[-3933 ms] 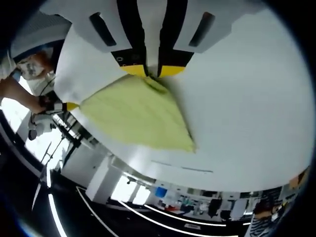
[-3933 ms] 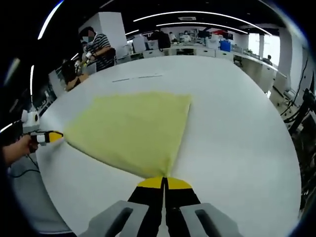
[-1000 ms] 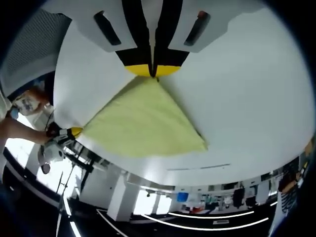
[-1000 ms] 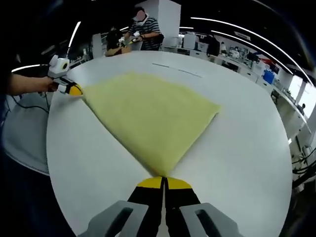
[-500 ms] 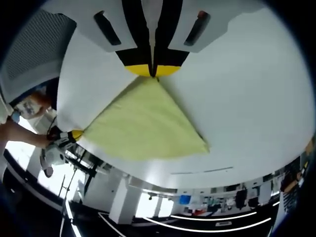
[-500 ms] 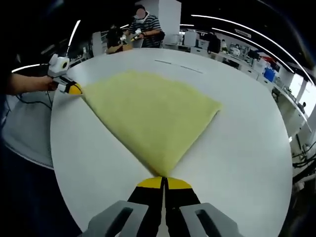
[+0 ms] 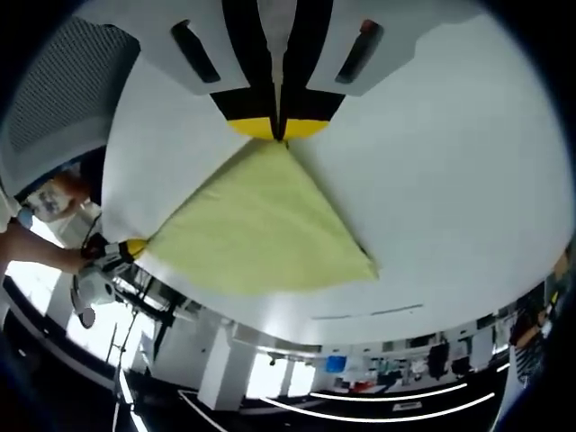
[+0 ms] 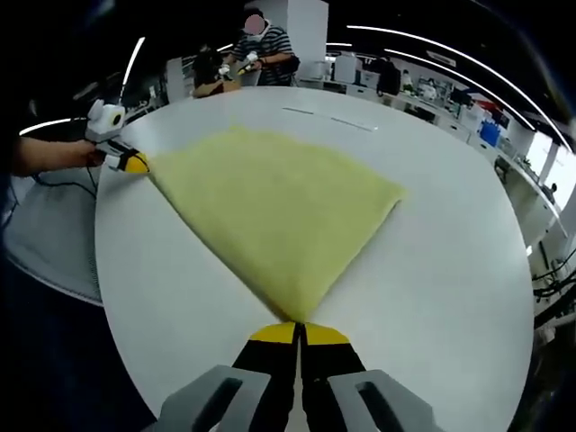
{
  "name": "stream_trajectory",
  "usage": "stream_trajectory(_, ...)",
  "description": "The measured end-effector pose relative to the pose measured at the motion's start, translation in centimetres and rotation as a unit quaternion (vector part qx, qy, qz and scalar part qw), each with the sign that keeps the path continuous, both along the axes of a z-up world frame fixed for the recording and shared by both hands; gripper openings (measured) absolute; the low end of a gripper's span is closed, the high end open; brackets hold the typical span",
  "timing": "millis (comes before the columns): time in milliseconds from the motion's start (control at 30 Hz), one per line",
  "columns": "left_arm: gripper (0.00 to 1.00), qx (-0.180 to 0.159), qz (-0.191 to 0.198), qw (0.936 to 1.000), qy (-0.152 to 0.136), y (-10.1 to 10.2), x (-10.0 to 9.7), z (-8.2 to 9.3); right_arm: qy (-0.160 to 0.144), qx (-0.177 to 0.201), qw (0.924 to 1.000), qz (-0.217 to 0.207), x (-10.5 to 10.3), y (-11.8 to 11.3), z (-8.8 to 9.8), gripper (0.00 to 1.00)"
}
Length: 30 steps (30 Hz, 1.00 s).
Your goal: Fold the garment on the visible template until the final outline fits inside the template.
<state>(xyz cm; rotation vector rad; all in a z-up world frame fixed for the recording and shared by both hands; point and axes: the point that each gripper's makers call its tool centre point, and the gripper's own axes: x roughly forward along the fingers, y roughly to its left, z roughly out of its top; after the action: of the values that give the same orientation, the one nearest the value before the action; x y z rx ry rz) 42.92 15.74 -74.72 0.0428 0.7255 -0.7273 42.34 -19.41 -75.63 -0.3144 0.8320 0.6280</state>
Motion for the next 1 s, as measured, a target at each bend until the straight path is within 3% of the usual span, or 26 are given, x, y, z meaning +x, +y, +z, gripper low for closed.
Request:
stream_trajectory(233,0.00,-0.005,0.015,0.9999,0.003,-0.1,0.1,0.1,-0.003,0.008,0.9998,-0.017,0.4,0.0,0.0,0.00)
stream_trajectory(333,0.00,-0.011,0.023,0.9995,0.018,-0.1,0.0,0.3,-0.005,0.021,0.9993,-0.031,0.5,0.0,0.4,0.00)
stream_trajectory(400,0.04,-0.012,0.023,0.9996,0.013,-0.2,0.0,0.5,-0.012,0.035,0.9987,-0.035,0.6,0.4,1.1,0.09)
stream_trajectory(667,0.33,-0.031,0.049,0.9983,-0.009,-0.2,0.7,2.5,-0.028,0.073,0.9967,-0.019,0.7,2.5,3.4,0.48)
stream_trajectory(867,0.59,-0.046,0.057,0.9970,-0.025,-0.6,1.0,4.5,-0.043,0.092,0.9947,-0.018,0.9,3.5,5.6,0.68)
stream_trajectory(1000,0.70,-0.055,0.068,0.9948,-0.053,-0.5,1.2,6.6,-0.055,0.108,0.9924,-0.024,0.7,4.1,8.0,0.80)
